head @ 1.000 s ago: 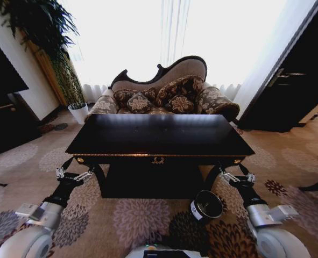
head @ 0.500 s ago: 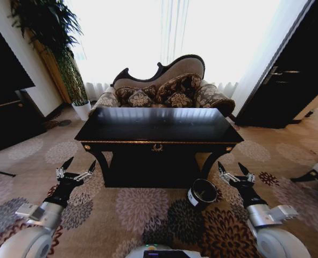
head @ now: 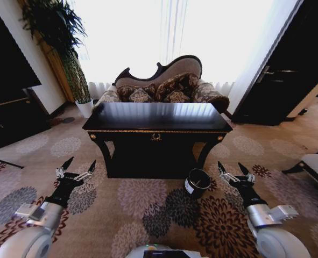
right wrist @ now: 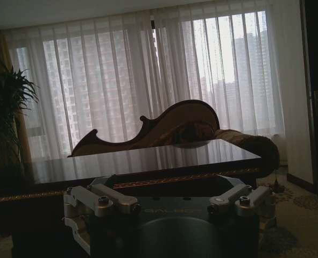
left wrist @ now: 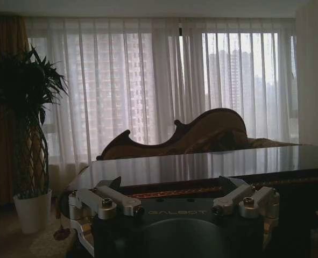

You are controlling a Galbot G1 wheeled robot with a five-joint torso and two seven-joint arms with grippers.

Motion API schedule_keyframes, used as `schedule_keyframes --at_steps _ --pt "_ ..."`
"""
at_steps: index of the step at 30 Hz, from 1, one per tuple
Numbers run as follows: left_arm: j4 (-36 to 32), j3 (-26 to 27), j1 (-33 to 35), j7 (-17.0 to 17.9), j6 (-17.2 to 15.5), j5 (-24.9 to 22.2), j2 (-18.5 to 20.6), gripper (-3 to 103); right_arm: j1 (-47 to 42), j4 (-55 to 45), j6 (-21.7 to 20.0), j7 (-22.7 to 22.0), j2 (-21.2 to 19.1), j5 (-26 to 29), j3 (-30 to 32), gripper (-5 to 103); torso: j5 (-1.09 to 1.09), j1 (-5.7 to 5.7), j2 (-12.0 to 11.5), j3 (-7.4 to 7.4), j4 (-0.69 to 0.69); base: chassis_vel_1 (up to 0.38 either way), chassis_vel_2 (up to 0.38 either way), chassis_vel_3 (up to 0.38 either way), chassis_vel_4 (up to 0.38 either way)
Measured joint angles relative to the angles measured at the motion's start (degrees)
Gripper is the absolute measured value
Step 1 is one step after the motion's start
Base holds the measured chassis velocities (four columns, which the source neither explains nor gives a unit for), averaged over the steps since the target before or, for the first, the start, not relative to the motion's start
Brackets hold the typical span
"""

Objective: Move to the front of the table and place the trash on the table into the trash bin.

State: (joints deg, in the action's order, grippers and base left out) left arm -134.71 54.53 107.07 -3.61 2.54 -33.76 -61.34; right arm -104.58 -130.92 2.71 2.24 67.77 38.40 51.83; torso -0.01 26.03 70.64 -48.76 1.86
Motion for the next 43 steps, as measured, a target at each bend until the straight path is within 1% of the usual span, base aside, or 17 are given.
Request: schedule_keyframes --at_steps 32,37,43 --pt "0.0 0.0 0.0 0.0 0.0 0.0 0.0 100 0.0 0.0 0.0 0.0 0.0 0.0 0.0 100 -0.02 -0.01 0.0 0.01 -0.01 0.178 -0.175 -0.177 0.179" --pt "0.0 0.0 0.0 0.0 0.0 0.0 0.0 100 0.0 0.0 0.0 0.0 0.0 0.0 0.0 100 0.00 -0.05 0.0 0.02 0.02 0.194 -0.201 -0.213 0.175" --pt "0.0 0.0 0.0 0.0 0.0 0.0 0.0 100 0.0 0.0 0.0 0.0 0.0 0.0 0.0 100 0.00 -0.07 0.0 0.03 -0.01 0.084 -0.083 -0.077 0.121"
